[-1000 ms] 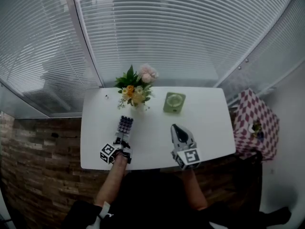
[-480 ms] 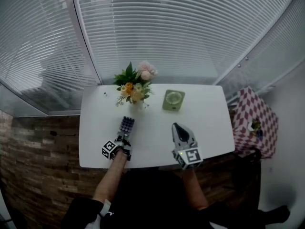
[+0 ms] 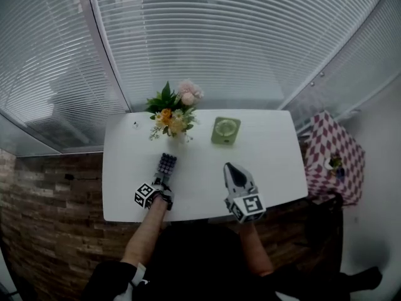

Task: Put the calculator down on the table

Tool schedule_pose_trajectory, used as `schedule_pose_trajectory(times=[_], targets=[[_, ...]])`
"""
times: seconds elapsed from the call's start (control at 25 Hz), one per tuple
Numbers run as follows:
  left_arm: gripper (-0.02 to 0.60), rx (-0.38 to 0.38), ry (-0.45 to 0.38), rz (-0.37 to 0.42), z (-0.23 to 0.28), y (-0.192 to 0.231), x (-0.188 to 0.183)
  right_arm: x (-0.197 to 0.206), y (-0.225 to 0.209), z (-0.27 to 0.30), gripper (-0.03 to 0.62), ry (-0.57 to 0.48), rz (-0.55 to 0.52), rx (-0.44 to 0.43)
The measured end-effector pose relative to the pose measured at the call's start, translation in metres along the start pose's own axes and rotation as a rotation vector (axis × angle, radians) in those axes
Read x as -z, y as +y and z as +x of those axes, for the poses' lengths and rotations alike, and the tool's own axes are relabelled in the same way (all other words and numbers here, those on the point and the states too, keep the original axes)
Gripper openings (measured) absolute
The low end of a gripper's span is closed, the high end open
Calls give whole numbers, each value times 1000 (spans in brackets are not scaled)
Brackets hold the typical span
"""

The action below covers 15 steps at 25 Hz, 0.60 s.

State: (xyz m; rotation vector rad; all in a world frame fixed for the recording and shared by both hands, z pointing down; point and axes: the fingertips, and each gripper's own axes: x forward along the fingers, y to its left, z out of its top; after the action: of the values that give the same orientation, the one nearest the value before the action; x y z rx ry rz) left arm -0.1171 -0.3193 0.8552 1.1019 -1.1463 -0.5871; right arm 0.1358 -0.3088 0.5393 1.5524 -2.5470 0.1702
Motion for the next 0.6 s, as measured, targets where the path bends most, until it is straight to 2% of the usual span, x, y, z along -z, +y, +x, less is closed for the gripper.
schedule_pose_trajectory(times=[0.12,0.32,0.48,0.6], targets=[[112,-45,3,2,1,0,-1,2,-4,-1,6,-6,31,16],[115,-65,35,-15,3,2,2,9,-7,-4,6,32,55,31],[115,-128,26,-6,0,6,-1,16,-6,-3,6,41,78,36],[129,-191,38,-27,-1,5,2,19,-9,-6,6,51,76,58]])
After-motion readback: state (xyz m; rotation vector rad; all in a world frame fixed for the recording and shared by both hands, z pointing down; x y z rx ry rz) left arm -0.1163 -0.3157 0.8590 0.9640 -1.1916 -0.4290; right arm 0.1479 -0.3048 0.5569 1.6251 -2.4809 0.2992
